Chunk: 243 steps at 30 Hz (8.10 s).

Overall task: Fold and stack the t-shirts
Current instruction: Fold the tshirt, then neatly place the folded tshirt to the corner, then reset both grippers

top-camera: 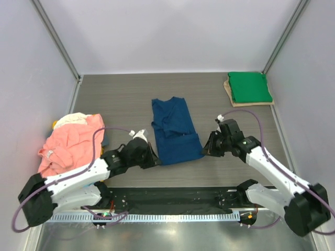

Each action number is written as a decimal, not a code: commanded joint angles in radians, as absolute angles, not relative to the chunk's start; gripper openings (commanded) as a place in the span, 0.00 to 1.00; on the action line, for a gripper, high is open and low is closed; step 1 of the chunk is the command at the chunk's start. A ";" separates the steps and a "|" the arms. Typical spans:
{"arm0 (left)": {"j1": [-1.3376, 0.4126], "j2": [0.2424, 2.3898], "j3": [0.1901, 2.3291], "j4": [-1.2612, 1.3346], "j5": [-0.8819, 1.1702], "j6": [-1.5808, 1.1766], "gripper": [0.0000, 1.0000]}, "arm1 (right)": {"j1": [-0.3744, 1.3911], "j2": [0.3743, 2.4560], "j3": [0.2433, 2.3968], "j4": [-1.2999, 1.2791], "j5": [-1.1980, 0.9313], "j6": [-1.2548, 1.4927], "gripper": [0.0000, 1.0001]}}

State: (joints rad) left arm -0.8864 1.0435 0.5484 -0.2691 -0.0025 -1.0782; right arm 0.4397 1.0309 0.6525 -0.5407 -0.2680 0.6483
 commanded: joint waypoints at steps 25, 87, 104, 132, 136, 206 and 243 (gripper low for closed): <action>-0.698 1.081 1.090 -0.733 -0.193 -0.936 0.00 | 0.514 1.367 1.307 -0.822 0.014 0.592 0.01; -0.249 0.838 0.890 -0.896 0.055 -0.623 0.70 | 0.340 2.233 1.419 -0.235 -0.554 0.537 0.91; -0.249 0.738 0.847 -0.853 0.113 -0.583 0.75 | 0.328 2.044 1.310 -0.145 -0.648 0.499 0.01; -0.248 0.715 0.822 -0.804 0.209 -0.572 0.71 | 0.014 1.838 1.857 -0.532 0.032 -0.245 0.01; -0.249 0.715 0.819 -0.801 0.210 -0.574 0.71 | -0.015 1.867 1.950 -0.566 0.012 -0.299 0.01; -0.256 0.715 0.810 -0.787 0.218 -0.581 0.67 | -0.172 1.939 1.875 -0.130 0.247 -0.003 1.00; -0.209 0.551 0.822 -0.839 -0.080 -0.666 0.78 | 1.393 1.203 0.364 0.366 0.673 0.635 1.00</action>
